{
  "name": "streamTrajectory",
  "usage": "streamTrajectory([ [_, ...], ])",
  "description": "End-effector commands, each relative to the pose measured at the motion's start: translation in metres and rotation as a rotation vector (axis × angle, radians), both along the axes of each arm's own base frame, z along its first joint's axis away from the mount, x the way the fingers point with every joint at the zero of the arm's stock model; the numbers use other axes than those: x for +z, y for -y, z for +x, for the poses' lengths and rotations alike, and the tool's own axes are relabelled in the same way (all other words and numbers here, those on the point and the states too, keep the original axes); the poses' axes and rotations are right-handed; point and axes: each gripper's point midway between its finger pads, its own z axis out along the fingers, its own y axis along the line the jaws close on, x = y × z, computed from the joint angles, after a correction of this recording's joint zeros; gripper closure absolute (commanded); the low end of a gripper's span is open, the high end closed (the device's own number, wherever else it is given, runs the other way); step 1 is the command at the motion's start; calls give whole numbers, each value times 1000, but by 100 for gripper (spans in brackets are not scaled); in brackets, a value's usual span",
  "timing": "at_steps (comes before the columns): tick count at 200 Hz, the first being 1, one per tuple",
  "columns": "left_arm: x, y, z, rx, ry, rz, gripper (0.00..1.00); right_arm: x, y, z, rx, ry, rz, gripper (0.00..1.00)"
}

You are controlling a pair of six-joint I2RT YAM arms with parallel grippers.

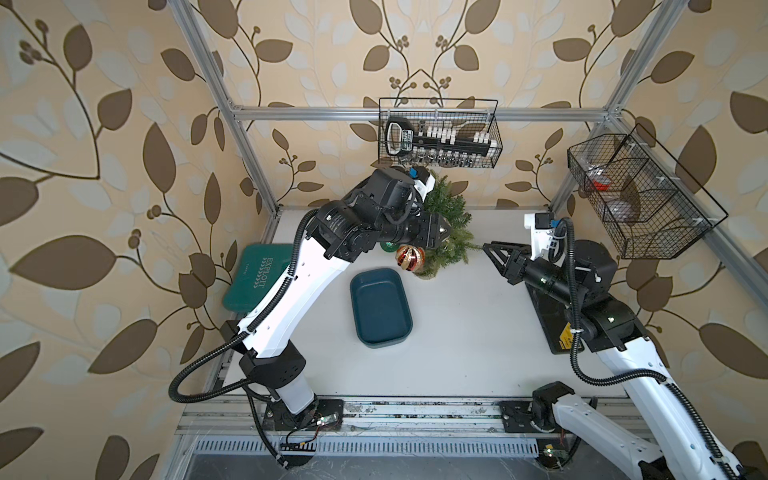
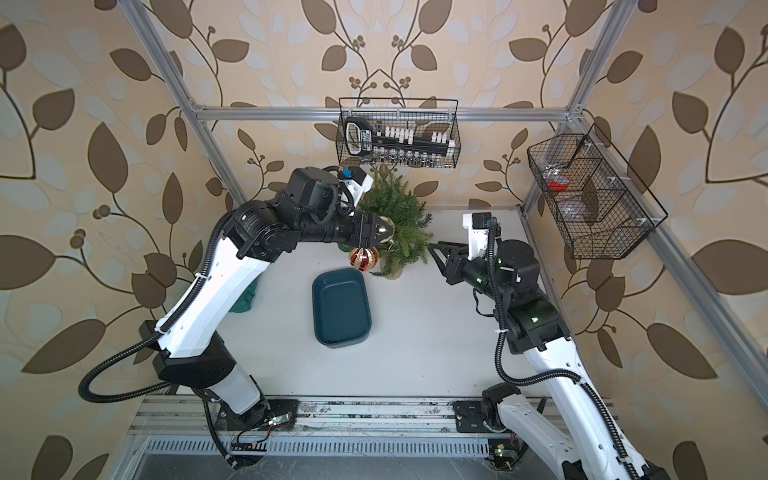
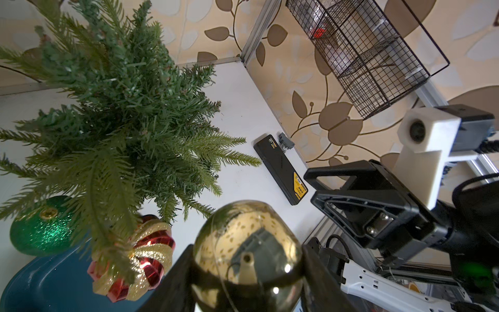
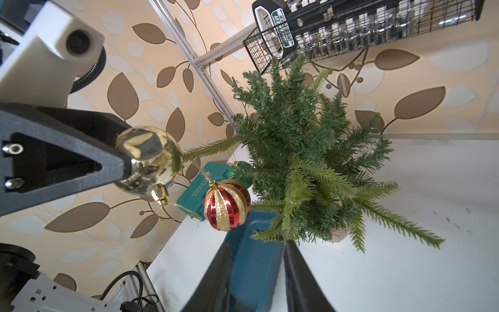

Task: Decorate the small christmas tree with ornaments
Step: Hang an ornament on the christmas tree.

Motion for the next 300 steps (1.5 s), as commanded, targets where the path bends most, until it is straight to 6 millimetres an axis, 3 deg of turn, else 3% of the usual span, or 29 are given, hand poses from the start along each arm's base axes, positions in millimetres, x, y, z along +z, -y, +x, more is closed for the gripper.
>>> streamTrajectory([
  [1, 20, -6, 3, 18, 84, 13, 48, 18, -5, 0, 61, 26, 69, 69],
  [87, 58, -10, 46, 129, 278, 15, 45, 35, -12, 25, 68, 68, 127, 69],
  [156, 86, -27, 83, 266, 457, 34, 45, 26, -11, 24, 62, 64, 134, 70],
  [226, 91, -27, 114, 341, 550, 59, 45, 26, -10, 20, 61, 70, 131, 70],
  [300, 82, -24, 136, 380, 590, 107, 45, 36, -9, 6, 76, 101, 141, 70],
])
